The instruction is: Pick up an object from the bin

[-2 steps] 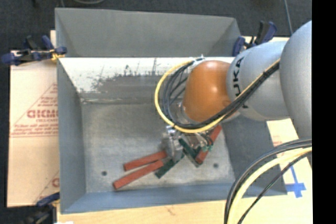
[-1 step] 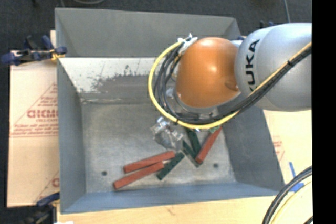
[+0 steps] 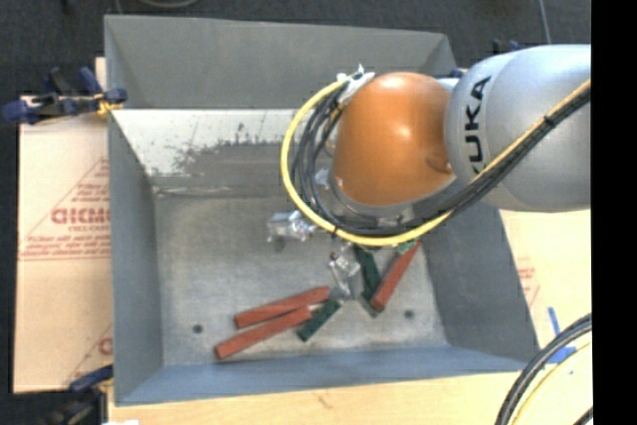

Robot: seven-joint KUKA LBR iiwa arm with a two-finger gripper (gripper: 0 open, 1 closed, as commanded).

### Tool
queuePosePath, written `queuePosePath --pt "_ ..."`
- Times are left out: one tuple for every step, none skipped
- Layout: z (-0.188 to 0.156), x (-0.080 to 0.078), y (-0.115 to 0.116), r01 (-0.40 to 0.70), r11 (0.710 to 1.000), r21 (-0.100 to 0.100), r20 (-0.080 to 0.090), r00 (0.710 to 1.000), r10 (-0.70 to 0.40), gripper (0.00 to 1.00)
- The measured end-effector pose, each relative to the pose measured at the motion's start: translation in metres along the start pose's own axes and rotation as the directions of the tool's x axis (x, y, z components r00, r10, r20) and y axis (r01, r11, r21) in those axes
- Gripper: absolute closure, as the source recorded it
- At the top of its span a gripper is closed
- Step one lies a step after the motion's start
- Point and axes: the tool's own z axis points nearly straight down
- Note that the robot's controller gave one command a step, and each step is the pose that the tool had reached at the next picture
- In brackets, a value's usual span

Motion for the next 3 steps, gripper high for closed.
queuePosePath --pt "0.099 0.021 0.036 -0.003 1.000 -0.004 -0.009 1.000 0.003 0.00" --pt "0.093 0.017 0.033 -0.006 1.000 0.002 0.000 1.000 0.006 1.00" --pt "-0.127 0.023 0.032 -0.062 0.998 0.007 0.006 0.998 0.062 1.00"
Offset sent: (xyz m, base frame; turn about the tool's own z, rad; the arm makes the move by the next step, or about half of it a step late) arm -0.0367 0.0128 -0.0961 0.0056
